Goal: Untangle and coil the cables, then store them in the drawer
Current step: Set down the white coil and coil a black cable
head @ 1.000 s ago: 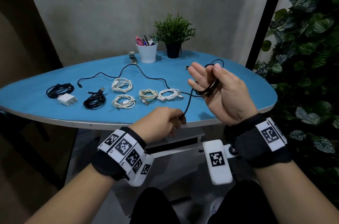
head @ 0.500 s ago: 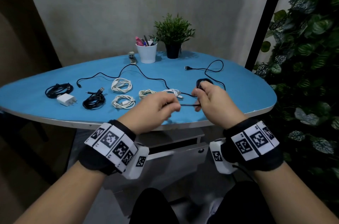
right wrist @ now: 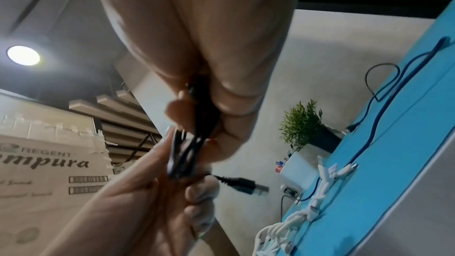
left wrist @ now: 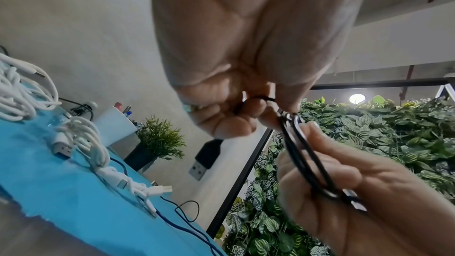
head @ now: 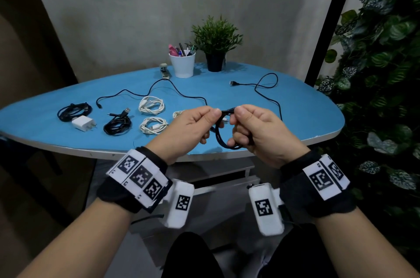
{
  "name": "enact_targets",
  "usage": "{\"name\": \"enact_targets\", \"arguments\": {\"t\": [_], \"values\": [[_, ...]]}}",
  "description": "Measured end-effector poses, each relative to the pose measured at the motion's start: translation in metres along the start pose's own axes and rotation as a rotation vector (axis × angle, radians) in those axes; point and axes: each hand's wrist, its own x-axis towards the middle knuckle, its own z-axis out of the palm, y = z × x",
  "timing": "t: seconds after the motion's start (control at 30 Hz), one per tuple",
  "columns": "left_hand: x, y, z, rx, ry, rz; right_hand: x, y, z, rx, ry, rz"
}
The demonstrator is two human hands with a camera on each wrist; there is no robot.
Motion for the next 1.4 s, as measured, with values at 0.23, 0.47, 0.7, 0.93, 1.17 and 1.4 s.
{"name": "enact_targets", "arguments": {"t": [0.23, 0.47, 0.7, 0.93, 1.17, 1.4], "values": [[0.002, -0.003, -0.001, -0.047, 0.11, -0.041, -0.003, 0.002, -0.008, -0.233, 0.139, -0.051], [0.007, -0.008, -0.007, 0.077, 0.156, -0.003, -0.003, -0.006, -0.015, -0.202, 0.281, -0.095], [0.008, -0.012, -0.001, 0.01, 0.298, -0.037, -0.004, -0.004, -0.008, -0.195, 0.243, -0.085], [0.006, 0.0, 0.006, -0.337, 0.263, -0.151, 0.0, 0.001, -0.009, -0.336, 0.214, -0.072], [0.001, 0.003, 0.011, -0.604, 0.141, -0.3, 0.004, 0.004, -0.009, -0.436, 0.285, -0.148], [-0.002, 0.003, 0.018, -0.475, -0.023, -0.319, 0.006, 0.005, -0.014, -0.497, 0.403, -0.198]]}}
